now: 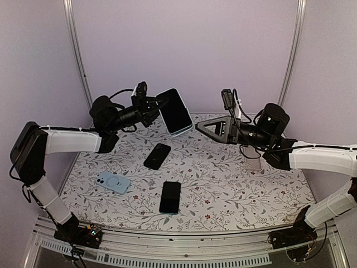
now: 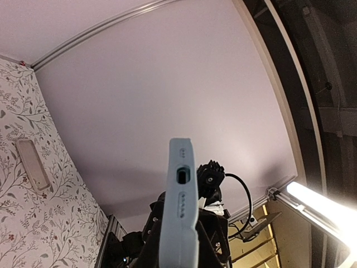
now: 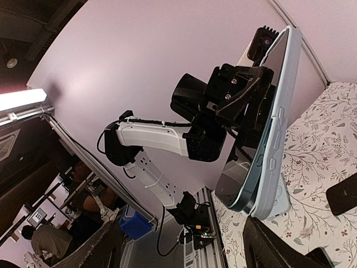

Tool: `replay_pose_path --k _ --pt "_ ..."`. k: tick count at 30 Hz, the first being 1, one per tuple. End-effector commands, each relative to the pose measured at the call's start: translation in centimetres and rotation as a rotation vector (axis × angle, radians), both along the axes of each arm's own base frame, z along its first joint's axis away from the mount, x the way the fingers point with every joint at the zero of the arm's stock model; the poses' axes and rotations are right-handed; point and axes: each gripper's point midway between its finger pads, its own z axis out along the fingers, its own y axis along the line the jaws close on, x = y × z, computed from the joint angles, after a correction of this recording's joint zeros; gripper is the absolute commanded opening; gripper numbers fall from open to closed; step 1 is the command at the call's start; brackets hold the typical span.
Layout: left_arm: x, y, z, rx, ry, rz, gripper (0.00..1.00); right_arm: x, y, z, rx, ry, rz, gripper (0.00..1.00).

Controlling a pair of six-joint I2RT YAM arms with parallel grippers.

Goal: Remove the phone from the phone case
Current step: Pass from the left arm to the right

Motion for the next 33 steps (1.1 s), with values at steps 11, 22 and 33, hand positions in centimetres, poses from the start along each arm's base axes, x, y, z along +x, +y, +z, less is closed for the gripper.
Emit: replay_pose_path --k 11,22,33 --pt "-1.5 0.5 2.6 -0.003 -0.129 -0.018 0.00 0.6 1.8 -0.4 0.007 0.058 0.057 0.77" --pt "-2.0 -1.7 1.9 0.107 -0.178 -0.056 0.00 1.9 2.6 -1.9 -0.016 0.128 0.042 0.74" --pt "-2.8 -3.6 0.1 0.176 -0.166 -0.129 0.00 3.4 3.8 -2.0 -0.002 0.204 0.039 0.57"
